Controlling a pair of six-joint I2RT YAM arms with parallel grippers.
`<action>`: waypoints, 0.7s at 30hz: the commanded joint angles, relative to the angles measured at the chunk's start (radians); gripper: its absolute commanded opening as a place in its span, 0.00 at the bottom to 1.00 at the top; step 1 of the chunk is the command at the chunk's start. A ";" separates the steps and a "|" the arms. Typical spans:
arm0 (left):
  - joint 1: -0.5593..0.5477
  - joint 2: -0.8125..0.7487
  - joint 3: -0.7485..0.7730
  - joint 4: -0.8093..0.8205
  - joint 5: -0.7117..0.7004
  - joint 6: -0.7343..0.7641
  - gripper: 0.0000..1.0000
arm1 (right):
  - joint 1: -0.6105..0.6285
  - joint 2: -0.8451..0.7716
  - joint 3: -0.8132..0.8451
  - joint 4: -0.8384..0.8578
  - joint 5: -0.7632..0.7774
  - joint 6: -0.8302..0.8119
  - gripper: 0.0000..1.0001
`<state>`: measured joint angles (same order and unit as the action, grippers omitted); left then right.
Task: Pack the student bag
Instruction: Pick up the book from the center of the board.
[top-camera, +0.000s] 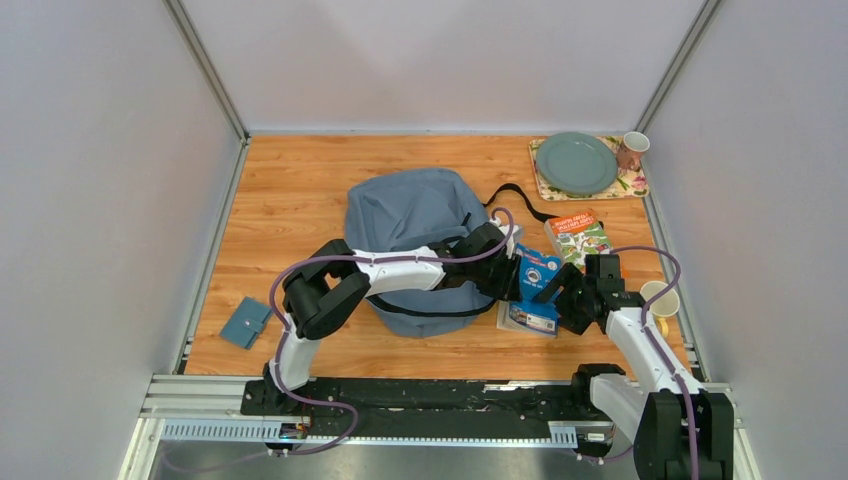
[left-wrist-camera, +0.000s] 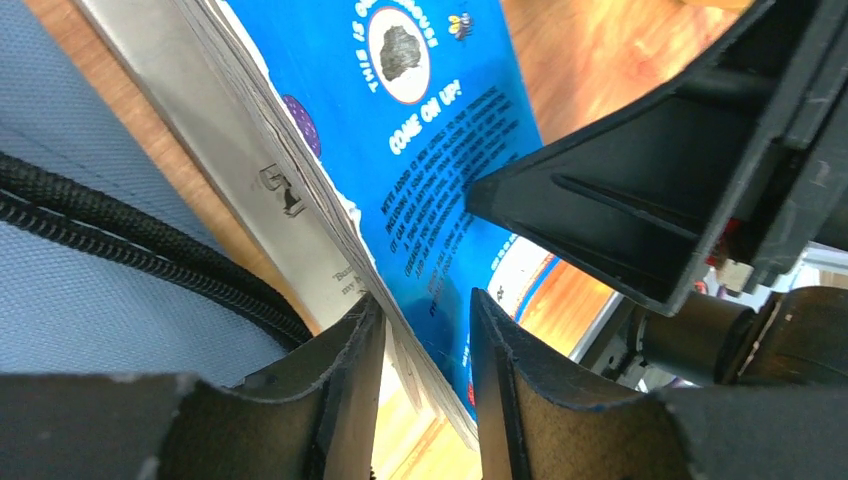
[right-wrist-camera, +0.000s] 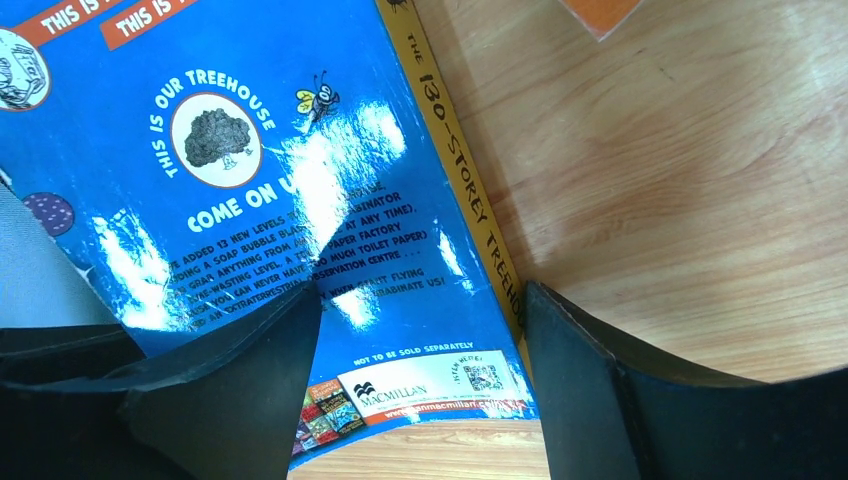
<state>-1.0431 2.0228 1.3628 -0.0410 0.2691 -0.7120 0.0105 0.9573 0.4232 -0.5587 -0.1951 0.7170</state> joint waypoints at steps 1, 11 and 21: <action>-0.040 0.034 0.064 -0.092 0.013 0.000 0.40 | 0.016 -0.011 -0.020 0.054 -0.107 0.035 0.75; -0.040 -0.004 0.059 -0.060 0.041 0.049 0.00 | 0.014 -0.035 0.031 -0.004 -0.093 0.009 0.77; -0.038 -0.236 0.016 0.021 0.061 0.150 0.00 | 0.008 -0.302 0.195 -0.219 0.066 -0.020 0.89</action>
<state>-1.0645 1.9511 1.3632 -0.1116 0.2863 -0.6418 0.0128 0.7624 0.5144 -0.7067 -0.2062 0.7158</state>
